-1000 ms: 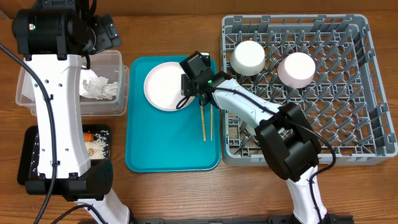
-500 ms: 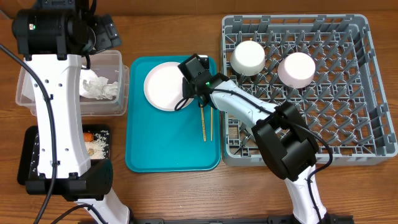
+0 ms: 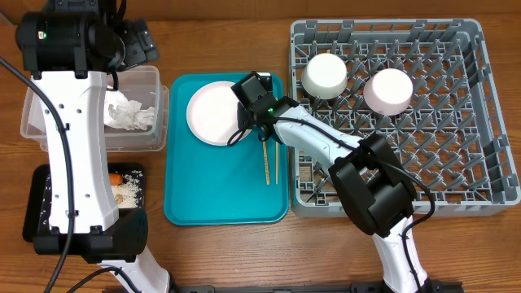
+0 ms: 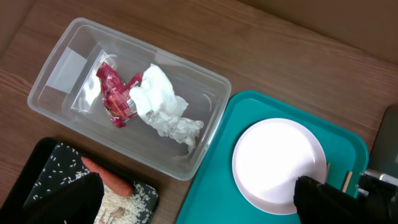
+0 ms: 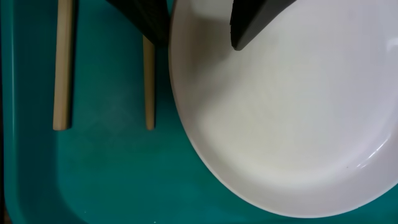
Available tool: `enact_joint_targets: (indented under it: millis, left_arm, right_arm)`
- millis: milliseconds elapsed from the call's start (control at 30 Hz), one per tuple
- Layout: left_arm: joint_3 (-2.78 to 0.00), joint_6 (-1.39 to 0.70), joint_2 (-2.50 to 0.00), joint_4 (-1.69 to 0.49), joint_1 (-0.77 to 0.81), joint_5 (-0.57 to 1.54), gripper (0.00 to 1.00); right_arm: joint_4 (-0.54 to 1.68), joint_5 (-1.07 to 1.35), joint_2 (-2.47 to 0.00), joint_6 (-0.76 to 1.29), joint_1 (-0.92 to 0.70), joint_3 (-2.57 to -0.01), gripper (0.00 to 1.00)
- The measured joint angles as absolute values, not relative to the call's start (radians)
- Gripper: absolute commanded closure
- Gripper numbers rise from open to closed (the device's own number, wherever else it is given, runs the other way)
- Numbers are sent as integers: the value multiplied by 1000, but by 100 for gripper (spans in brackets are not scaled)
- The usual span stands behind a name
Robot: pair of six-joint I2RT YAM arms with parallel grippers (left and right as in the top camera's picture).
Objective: Sort waste into correct bins and load items into the dishwasher
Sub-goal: 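Lower the right gripper and grasp the rim of the pink plate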
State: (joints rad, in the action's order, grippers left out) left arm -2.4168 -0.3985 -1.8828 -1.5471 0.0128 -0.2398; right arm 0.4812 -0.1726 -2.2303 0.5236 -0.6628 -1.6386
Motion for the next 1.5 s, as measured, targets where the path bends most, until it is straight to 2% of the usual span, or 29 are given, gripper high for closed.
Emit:
enact_joint_targets:
  millis: [500,733,1000,1100,1167,1200,1500]
  left_arm:
    - [-2417,-398,-1883,-1547,13,-240,0]
    - [-2417,-398,-1883,-1547,13,-240,0]
    - [-2417,-398,-1883,-1547,13,-240,0]
    - [-2417,-398,-1883,-1547,12,-240,0]
    - [-2417,-398,-1883,-1547,13,-240,0]
    - [-2417,-398,-1883,-1547,13,-240,0]
    - [-2417,-398,-1883,-1549,13,-240,0]
  right_arm:
    - [469,-173,-2240,524,-663,-1639,64]
    - [466,-172,-2260,524,-663,-1639,66]
    - [466,-173,-2260,523,-663,-1639,72]
    - [473,-172,-2260,524,-663,-1639,83]
    - [477,-173,-2260,524,-663,-1639,93]
    - [479,-174,-2260,524,-662,-1639,95]
    - [464,-172,-2260,539,-663,-1640,96]
